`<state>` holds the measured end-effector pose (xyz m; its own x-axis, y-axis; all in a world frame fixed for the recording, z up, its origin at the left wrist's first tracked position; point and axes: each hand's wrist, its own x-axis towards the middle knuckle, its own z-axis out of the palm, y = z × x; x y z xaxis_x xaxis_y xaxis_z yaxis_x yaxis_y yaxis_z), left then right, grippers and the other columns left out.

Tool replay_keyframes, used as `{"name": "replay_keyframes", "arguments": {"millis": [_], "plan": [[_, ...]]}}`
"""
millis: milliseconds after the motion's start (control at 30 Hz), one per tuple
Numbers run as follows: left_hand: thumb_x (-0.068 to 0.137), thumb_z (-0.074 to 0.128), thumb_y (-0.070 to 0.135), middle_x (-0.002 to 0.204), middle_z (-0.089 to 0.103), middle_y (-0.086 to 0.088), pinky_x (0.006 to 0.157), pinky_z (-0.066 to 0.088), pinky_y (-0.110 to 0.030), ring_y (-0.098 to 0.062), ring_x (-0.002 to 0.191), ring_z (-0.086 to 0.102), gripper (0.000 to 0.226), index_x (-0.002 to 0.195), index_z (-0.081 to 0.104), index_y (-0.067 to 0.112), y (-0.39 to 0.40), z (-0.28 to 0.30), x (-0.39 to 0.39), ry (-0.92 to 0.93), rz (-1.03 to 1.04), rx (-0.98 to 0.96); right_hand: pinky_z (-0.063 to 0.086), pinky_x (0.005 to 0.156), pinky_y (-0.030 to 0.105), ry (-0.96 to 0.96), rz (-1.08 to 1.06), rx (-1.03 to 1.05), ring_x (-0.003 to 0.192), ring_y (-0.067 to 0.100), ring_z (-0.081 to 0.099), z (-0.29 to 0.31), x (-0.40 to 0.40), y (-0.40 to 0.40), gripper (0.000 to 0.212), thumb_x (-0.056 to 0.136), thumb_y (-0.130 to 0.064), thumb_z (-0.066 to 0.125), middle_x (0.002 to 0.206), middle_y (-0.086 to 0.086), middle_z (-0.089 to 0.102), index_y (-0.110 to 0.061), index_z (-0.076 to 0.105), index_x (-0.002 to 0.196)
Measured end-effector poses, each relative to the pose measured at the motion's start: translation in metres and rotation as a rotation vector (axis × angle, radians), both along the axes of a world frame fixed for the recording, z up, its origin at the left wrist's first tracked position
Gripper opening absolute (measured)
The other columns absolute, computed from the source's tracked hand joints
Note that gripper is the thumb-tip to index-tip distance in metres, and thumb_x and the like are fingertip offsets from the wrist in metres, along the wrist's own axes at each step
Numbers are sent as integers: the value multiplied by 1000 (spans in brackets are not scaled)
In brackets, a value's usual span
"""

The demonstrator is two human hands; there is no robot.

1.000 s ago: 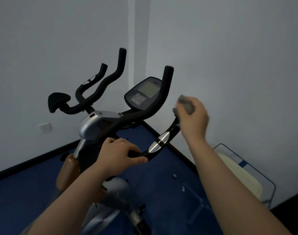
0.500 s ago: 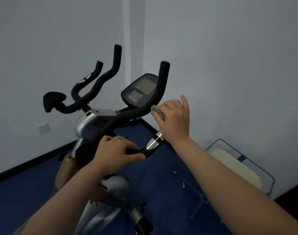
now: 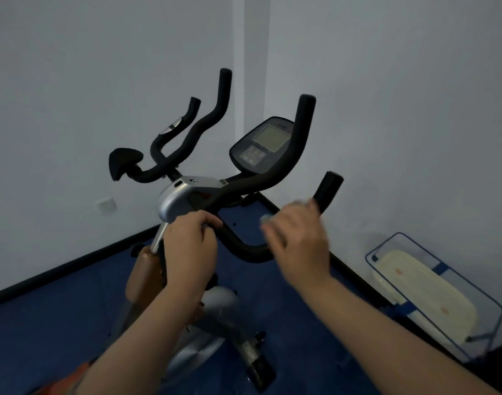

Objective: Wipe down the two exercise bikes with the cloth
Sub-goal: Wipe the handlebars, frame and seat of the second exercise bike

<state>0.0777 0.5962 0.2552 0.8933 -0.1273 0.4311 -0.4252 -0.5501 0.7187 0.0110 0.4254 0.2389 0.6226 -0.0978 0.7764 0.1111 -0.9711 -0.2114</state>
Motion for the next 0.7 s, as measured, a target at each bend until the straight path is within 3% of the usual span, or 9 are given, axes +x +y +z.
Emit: {"name": "replay_keyframes", "arguments": {"millis": [100,233,300,333,400,500,567,700], "plan": [[85,52,0,77,62,6,74,49,-47,-21,70,55,29,86,68,24,1,-1,5,23,12,19,32,112,37,251,243,-152,94,17,59,-5,-11,21,23,94,-27,53,95,-1,65,-15,70,102],[92,53,12,89,63,10,85,43,-33,-7,86,52,20,94,66,27,14,-10,10,21,61,17,30,114,37,369,184,-201,109,13,54,0,-23,10,37,96,-34,44,113,-5,61,-18,61,124],[95,52,19,97,61,11,81,38,-24,2,88,42,14,98,64,25,21,-19,13,12,76,33,44,102,40,364,52,-242,97,20,59,-6,-17,30,33,92,-28,54,102,2,64,-13,64,119],[96,51,21,97,59,10,78,34,-20,6,86,38,13,99,63,24,24,-22,15,13,79,41,52,87,39,397,-24,-256,85,22,62,-5,-7,43,28,89,-25,62,92,5,65,-10,67,112],[97,49,23,99,56,6,74,28,-14,5,85,35,14,100,62,18,28,-26,18,3,64,63,45,60,33,550,-170,-230,71,25,63,9,22,66,23,91,-25,62,84,6,64,-10,63,108],[97,51,16,99,57,-3,74,35,-24,-12,90,47,13,97,64,12,33,-32,19,-77,70,111,38,61,35,778,-139,-132,85,30,62,23,60,60,25,104,-32,32,102,8,62,-13,36,121],[99,47,22,99,55,0,75,33,-22,-14,90,49,17,95,62,15,35,-33,19,-31,67,75,41,59,36,832,-57,-172,76,27,57,21,51,50,21,104,-34,30,99,5,58,-20,24,118],[98,44,26,98,56,5,78,32,-19,-10,88,50,22,91,63,17,35,-36,21,-77,37,-30,31,54,35,906,62,-140,62,19,45,19,50,44,19,103,-42,26,88,1,56,-24,25,105]]}}
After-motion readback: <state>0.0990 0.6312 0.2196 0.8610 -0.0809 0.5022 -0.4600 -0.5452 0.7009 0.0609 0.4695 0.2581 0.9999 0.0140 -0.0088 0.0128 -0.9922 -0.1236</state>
